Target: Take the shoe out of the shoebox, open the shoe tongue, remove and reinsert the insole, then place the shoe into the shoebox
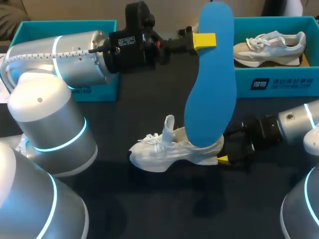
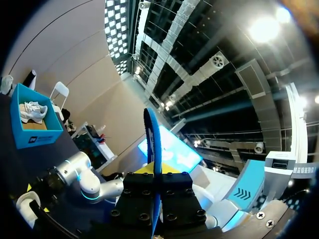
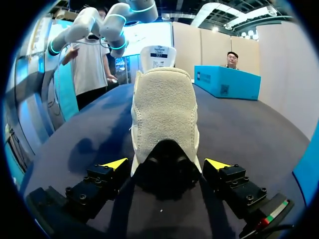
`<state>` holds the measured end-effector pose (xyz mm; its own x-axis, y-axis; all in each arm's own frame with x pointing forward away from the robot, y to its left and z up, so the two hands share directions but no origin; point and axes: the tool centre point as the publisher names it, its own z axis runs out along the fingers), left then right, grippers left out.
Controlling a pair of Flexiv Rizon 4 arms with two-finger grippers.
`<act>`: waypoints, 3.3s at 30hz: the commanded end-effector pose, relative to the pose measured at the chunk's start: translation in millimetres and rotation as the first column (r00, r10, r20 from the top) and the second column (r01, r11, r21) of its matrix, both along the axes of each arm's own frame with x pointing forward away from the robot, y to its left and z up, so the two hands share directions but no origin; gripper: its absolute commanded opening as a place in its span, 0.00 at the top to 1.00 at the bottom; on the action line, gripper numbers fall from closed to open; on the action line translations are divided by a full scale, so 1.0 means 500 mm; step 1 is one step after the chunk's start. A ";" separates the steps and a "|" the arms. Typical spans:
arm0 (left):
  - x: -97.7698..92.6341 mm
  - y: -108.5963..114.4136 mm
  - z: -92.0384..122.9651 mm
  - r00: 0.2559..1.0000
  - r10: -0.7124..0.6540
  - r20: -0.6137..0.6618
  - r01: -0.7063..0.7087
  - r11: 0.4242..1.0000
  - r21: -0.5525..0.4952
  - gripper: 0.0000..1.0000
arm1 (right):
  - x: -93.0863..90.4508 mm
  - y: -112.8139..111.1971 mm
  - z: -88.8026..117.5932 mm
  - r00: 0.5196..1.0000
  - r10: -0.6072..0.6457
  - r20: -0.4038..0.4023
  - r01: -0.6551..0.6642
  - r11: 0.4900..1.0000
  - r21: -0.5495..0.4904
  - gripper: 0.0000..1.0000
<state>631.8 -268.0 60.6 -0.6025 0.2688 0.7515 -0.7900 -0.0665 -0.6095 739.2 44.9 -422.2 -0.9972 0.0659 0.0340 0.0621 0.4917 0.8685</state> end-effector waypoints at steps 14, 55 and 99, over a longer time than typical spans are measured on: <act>-0.001 0.000 -0.001 1.000 0.000 0.000 0.000 1.000 0.003 1.00 | 0.000 -0.059 0.058 1.000 -0.019 0.020 0.022 0.983 -0.182 0.00; -0.001 0.000 -0.001 1.000 0.000 0.000 0.000 1.000 0.003 1.00 | -0.011 0.036 0.172 0.999 -0.028 0.038 0.047 0.672 -0.739 0.00; -0.001 0.000 -0.001 1.000 0.000 0.000 0.000 1.000 0.003 1.00 | -0.002 0.045 0.178 0.998 0.059 -0.008 -0.042 0.600 -0.799 0.00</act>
